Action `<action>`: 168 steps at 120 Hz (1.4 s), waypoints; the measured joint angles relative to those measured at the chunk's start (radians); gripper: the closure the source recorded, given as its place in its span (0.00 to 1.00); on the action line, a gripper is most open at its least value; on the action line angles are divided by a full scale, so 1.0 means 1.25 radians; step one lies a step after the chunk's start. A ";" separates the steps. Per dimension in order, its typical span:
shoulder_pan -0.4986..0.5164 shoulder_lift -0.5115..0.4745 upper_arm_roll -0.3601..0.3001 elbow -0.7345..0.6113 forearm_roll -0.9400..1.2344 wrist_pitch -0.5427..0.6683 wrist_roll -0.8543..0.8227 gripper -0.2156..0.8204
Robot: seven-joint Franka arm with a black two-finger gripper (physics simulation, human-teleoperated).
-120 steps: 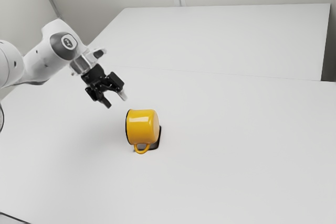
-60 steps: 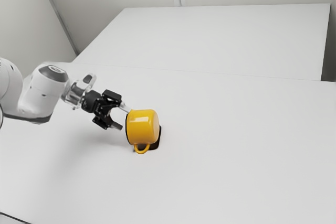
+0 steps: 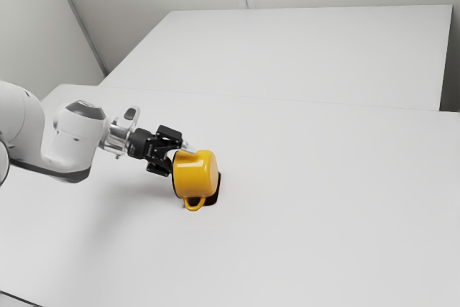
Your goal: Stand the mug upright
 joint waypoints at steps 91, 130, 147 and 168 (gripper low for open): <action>-0.011 -0.050 0.000 -0.013 -0.051 0.007 0.043 0.92; -0.055 -0.113 0.003 0.035 0.192 0.088 -0.062 0.95; -0.076 -0.113 0.003 0.070 0.367 0.117 -0.162 0.95; -0.148 -0.106 0.003 0.098 0.627 0.155 -0.315 0.95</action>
